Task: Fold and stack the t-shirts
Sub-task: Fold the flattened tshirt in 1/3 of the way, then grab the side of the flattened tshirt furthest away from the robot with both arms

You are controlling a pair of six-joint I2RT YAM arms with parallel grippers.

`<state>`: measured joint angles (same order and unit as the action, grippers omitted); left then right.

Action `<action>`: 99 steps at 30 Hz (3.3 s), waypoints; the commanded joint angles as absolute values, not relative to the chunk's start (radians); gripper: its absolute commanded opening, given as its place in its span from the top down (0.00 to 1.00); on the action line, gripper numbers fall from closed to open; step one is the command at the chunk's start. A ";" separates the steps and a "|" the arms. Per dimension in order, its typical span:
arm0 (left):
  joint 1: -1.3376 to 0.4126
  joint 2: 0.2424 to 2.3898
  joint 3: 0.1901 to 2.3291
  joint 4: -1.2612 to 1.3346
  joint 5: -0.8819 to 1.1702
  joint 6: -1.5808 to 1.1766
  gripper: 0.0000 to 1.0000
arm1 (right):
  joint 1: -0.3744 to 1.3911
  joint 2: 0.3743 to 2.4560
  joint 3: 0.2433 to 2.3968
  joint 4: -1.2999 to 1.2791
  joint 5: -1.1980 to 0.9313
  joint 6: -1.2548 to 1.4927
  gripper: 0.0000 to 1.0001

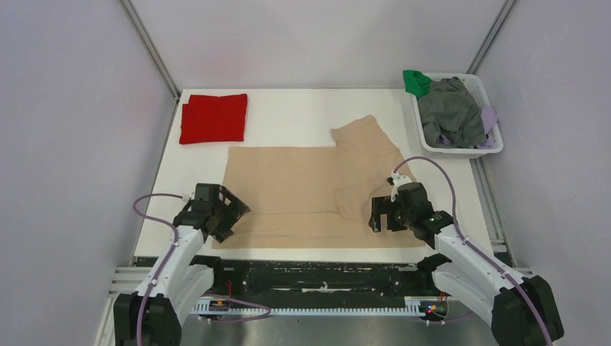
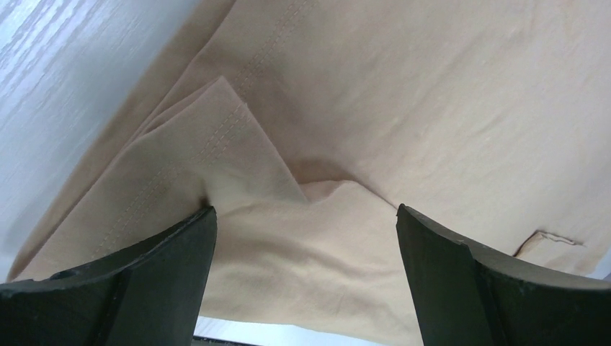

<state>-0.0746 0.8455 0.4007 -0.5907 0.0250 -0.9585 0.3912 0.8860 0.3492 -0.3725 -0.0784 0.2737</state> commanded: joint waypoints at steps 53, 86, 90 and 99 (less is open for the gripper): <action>0.055 2.031 1.375 -0.314 0.065 -0.523 0.68 | 0.356 1.159 0.598 -0.030 0.073 0.190 0.01; 0.053 1.800 1.192 -0.200 0.124 -0.492 0.98 | 0.255 2.324 1.906 -0.122 0.269 0.151 0.06; 0.054 1.798 1.189 -0.193 0.120 -0.494 0.98 | 0.236 2.416 1.965 -0.101 0.231 0.155 0.08; 0.050 1.826 1.206 -0.193 0.115 -0.500 0.98 | 0.231 2.388 1.821 -0.071 0.196 0.185 0.17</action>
<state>0.0547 1.8458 1.1889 -0.2138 0.1081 -0.5327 0.2287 2.4447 1.8977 -0.0967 0.2142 0.1669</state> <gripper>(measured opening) 0.034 0.844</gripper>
